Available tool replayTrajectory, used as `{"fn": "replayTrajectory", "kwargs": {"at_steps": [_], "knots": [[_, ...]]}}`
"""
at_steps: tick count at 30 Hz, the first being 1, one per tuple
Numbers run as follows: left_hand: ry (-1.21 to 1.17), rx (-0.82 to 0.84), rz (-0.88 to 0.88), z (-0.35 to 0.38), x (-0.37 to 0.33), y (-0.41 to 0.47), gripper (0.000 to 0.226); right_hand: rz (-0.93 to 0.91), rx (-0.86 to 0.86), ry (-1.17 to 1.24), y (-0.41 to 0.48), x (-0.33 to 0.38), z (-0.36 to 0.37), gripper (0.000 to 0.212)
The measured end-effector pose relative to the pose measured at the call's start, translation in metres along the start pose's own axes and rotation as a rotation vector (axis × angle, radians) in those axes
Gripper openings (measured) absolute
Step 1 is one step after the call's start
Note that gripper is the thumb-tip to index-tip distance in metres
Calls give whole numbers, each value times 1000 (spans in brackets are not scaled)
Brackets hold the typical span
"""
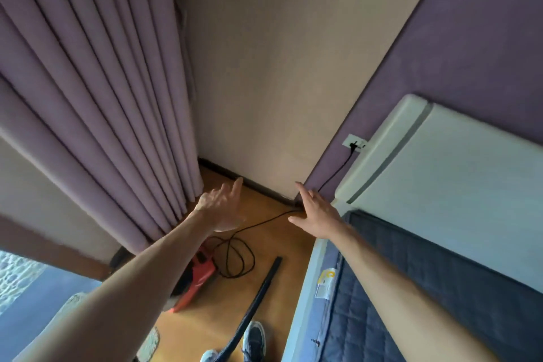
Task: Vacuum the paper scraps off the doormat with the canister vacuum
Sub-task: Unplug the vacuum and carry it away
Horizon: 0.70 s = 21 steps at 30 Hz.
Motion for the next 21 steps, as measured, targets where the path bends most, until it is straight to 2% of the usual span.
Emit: {"fn": "replayTrajectory", "kwargs": {"at_steps": [5, 9, 21], "knots": [[32, -121, 114, -61, -32, -16, 91, 12, -169, 34, -39, -13, -71, 88], [71, -197, 195, -92, -64, -21, 88, 62, -235, 38, -66, -31, -102, 83], [200, -219, 348, -104, -151, 24, 88, 165, -337, 106, -72, -97, -138, 84]]}}
Point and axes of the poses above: each hand's wrist, its own y-axis towards the middle knuckle, its own z-axis out of the palm, x = y × z, the point moved 9 cm from there along y, towards the middle knuckle, and after that the axes turned 4 degrees about -y, right-handed, at the moved point
